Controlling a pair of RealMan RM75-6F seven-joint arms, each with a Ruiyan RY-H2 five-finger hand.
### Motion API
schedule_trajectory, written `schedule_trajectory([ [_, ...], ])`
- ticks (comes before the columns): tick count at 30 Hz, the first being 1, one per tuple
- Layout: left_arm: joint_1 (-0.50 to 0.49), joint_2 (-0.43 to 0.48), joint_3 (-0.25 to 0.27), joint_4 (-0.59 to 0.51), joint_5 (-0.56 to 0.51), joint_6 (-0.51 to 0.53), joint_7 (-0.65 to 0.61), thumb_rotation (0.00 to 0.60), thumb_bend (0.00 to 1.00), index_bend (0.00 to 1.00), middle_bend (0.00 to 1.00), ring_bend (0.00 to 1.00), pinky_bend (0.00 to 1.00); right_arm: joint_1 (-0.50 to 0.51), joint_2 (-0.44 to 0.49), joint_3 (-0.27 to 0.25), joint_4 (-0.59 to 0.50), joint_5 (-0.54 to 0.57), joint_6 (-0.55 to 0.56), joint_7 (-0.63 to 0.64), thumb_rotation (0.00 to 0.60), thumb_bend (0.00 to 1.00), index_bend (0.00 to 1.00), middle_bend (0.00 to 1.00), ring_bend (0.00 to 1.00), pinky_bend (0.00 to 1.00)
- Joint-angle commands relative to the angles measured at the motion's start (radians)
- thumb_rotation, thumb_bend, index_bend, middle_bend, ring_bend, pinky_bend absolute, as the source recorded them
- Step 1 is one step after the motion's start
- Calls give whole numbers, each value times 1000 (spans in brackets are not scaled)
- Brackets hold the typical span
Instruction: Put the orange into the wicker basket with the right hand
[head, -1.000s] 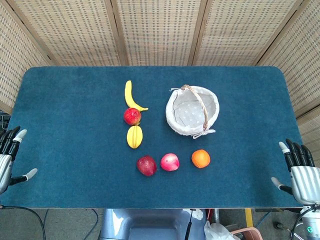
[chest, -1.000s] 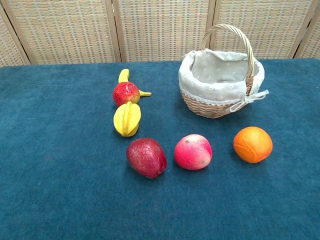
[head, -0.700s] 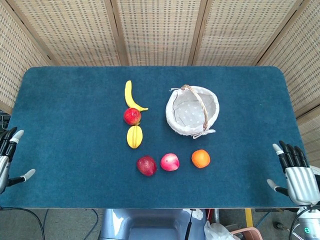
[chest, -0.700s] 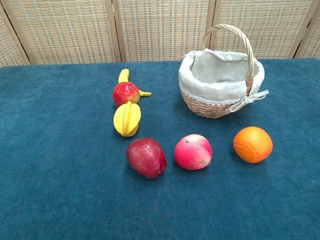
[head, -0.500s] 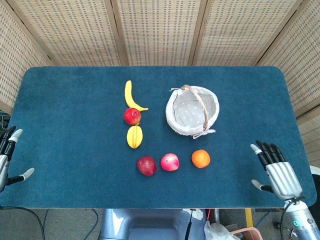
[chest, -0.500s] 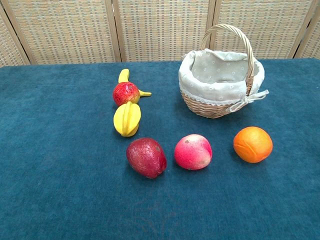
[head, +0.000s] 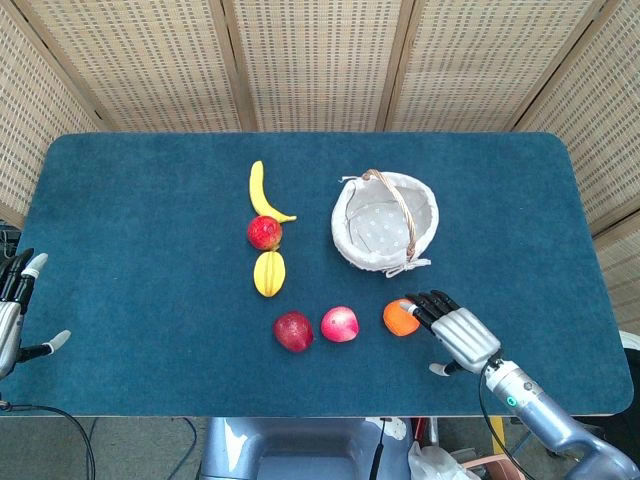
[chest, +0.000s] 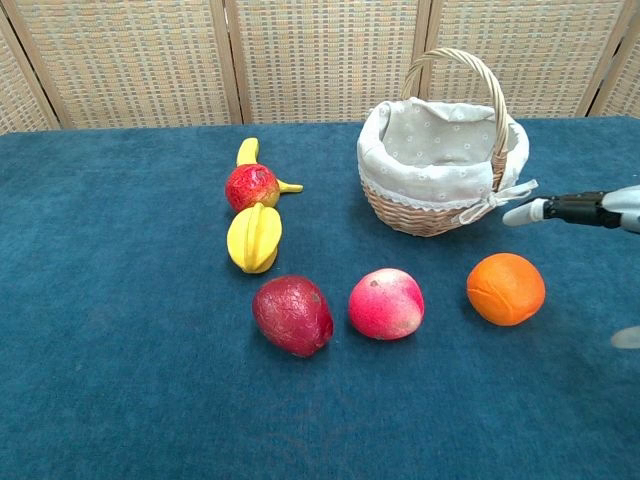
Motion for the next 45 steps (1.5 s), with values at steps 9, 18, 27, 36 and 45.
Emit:
schedule_trajectory([
  [9,-7,-7,-7,6,-21,-9,6,600,0,0,0,0,0,125,-149,66,121,230,-167,-131,600,0,88,41,0,63],
  [18,-12,-7,-11,11,-31,-17,2,600,0,0,0,0,0,152,-221,69,182,313,-168,-184,600,37,293,248,155,412],
  [27,-16,-6,-14,14,-44,-25,-5,600,0,0,0,0,0,135,-211,89,137,262,-62,-74,600,288,491,468,377,626],
  [36,-20,-2,-18,15,-56,-34,-18,600,0,0,0,0,0,186,-77,197,-61,296,-49,5,600,289,491,481,381,626],
  [45,-25,0,-16,13,-59,-45,-32,600,0,0,0,0,0,360,-186,316,52,546,-109,-115,600,292,499,486,381,626],
])
